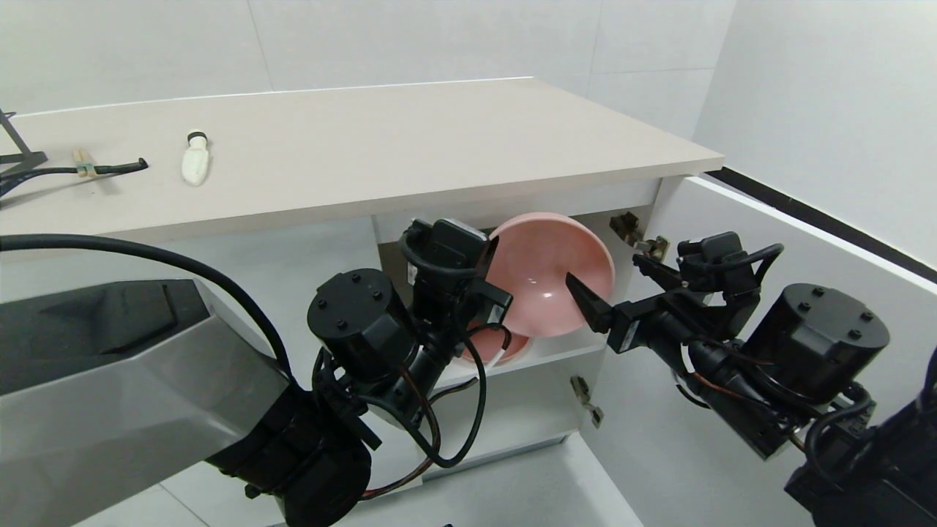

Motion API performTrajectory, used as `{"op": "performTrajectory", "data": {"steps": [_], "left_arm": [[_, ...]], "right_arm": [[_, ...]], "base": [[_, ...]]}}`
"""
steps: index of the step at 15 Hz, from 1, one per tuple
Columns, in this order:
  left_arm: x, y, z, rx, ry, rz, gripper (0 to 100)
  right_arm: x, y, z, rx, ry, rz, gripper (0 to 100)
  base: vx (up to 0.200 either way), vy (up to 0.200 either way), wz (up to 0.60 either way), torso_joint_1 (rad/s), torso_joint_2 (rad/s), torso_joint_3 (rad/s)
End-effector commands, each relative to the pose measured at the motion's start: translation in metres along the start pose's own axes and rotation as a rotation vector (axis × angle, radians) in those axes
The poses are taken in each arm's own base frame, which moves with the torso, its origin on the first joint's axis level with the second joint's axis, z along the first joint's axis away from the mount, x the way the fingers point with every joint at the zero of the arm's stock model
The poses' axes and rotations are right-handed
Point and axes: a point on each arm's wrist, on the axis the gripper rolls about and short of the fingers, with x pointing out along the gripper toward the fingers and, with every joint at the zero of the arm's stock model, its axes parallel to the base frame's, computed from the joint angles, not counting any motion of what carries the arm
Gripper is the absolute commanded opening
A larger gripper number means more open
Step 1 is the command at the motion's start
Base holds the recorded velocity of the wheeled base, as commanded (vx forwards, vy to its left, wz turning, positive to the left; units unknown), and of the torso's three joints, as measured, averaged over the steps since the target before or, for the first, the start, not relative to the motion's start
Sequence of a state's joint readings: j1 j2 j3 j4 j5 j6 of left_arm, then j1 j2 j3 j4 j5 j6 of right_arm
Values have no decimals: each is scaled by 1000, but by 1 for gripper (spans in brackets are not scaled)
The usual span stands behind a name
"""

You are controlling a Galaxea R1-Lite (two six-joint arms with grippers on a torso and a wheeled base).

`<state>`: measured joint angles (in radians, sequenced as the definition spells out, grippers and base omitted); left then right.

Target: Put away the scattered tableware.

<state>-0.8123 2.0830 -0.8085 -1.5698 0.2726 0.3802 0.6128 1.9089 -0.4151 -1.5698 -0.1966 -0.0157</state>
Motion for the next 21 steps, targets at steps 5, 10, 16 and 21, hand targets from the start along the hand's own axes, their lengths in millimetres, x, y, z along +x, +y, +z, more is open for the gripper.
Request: {"op": "performTrajectory", "data": {"steps": [5,10,16,21], "left_arm": [[-1,-1,1,-6,-2,-4,0],[-10,-2,9,-24,-4,-22,100],[-71,11,46,-287,-28,-214,100],[-149,66,23,-405,107,-576,100]], "right_arm": [[-6,12,7,9,-22,45,0],[-3,4,9,8,-31,17,0],[1,-19,4,0,-14,-63,0],[-5,-40,-16,150,65,-142,0]], "base": [[0,0,0,0,0,0],[0,0,0,0,0,0],[0,0,0,0,0,0],[0,0,0,0,0,0]]}}
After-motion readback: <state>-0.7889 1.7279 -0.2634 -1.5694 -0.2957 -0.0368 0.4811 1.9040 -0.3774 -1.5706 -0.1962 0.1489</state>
